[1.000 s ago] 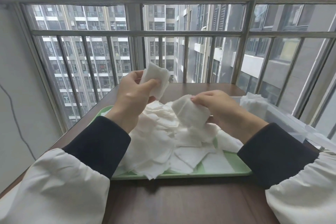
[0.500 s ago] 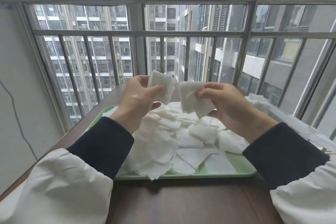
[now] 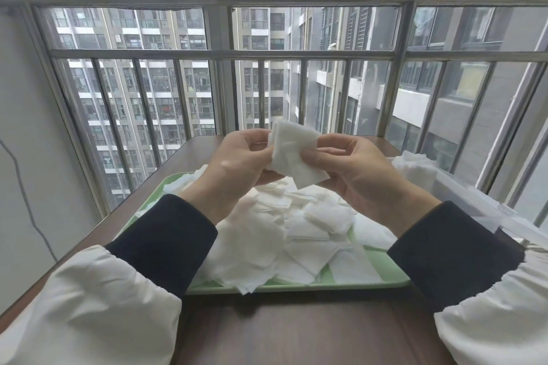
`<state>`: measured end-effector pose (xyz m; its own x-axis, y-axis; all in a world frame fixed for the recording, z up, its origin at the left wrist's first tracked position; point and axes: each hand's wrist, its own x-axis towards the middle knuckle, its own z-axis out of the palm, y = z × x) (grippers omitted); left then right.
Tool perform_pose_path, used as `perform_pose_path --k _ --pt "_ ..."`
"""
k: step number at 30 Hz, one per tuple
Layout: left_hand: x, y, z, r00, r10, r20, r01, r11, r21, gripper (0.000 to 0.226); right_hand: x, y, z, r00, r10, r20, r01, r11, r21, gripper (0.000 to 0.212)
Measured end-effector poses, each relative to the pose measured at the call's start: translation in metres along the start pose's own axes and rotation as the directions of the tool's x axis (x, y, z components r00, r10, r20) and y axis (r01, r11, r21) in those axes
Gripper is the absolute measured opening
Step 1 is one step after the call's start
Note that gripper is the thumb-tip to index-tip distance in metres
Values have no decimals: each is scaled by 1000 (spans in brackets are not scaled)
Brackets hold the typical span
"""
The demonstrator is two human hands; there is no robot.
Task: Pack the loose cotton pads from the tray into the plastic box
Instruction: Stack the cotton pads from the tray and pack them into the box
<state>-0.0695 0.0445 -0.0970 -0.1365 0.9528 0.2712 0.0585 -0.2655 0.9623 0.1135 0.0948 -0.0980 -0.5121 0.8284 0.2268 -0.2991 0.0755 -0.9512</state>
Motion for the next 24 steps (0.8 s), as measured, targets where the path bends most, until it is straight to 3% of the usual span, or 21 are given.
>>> perform_pose_path --k 5,8,12,16,20,24 --pt "0 1 1 999 -30 38 31 999 -14 19 1 1 -1 997 -35 -70 28 995 -96 39" --pt "0 4 2 994 -105 33 107 991 -84 29 0 1 -2 990 -62 -125 38 982 -185 40" --pt "-1 0 0 996 -78 50 77 997 15 33 -1 3 -2 984 -99 -150 53 958 -282 33" --pt "0 -1 -1 994 -67 -82 64 997 -34 20 -3 0 1 986 -101 -135 53 947 -318 33" --pt "3 1 -6 977 -98 -188 86 994 -72 22 -3 -5 1 978 -113 -174 74 973 -217 35" --pt "3 -1 -2 984 -99 -152 88 993 -73 27 -3 -5 3 995 -89 -45 86 995 -56 19"
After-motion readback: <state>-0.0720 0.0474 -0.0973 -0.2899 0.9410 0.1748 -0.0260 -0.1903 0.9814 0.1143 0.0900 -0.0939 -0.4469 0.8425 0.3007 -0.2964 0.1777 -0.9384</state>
